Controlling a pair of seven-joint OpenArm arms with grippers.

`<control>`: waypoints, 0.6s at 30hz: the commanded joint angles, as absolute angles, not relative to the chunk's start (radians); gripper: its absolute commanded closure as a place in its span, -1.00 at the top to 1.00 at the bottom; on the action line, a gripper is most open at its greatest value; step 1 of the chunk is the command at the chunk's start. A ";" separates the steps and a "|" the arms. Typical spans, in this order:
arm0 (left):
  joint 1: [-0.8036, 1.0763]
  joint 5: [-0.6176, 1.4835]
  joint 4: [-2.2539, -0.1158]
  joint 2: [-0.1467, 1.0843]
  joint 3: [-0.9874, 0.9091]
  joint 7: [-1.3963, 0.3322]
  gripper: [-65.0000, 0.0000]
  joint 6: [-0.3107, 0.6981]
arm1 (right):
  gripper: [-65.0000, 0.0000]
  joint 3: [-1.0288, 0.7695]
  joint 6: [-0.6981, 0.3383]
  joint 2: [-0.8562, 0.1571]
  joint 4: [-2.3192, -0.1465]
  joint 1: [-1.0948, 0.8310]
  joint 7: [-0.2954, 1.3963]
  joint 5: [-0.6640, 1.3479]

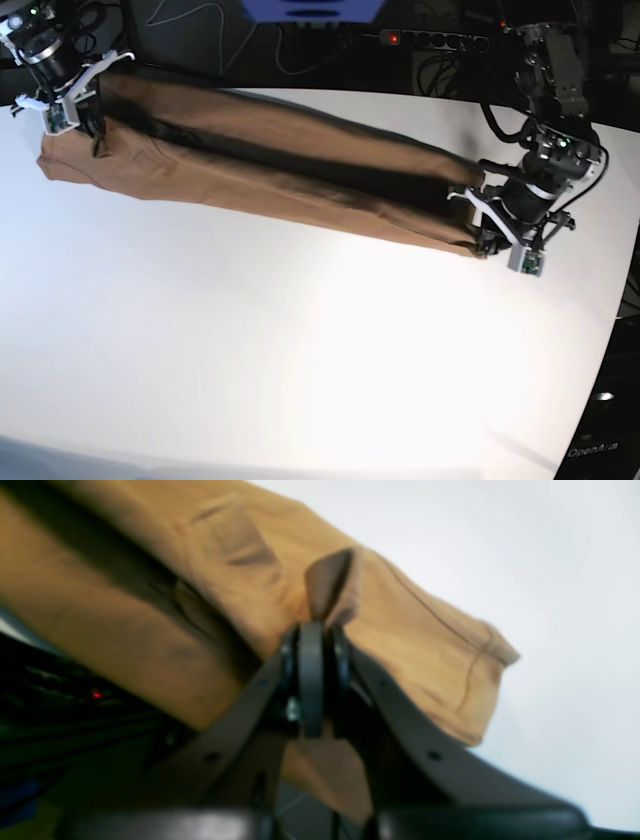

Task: Fold the T-shirt properly
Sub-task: 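Lay the hem down and pull the folded strip toward the robot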

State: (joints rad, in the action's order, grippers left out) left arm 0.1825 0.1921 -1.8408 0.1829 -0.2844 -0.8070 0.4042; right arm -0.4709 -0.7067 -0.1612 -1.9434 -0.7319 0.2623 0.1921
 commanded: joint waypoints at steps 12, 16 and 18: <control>0.174 0.200 -1.857 0.194 -0.286 -0.786 -0.93 0.403 | -1.00 -0.481 -0.698 -0.165 -1.939 -0.737 0.240 0.206; 0.179 0.200 -1.857 0.194 -0.286 -0.789 -0.93 0.403 | -1.00 -0.481 -0.698 -0.154 -1.923 -0.733 0.240 0.206; 0.179 0.200 -1.857 0.196 -0.285 -0.794 -0.93 0.403 | -1.00 -0.481 -0.698 -0.154 -1.923 -0.733 0.239 0.206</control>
State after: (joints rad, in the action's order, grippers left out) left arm 0.1864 0.1917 -1.8408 0.1837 -0.2840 -0.8104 0.4038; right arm -0.4728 -0.7025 -0.1432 -1.9083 -0.7261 0.2611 0.1921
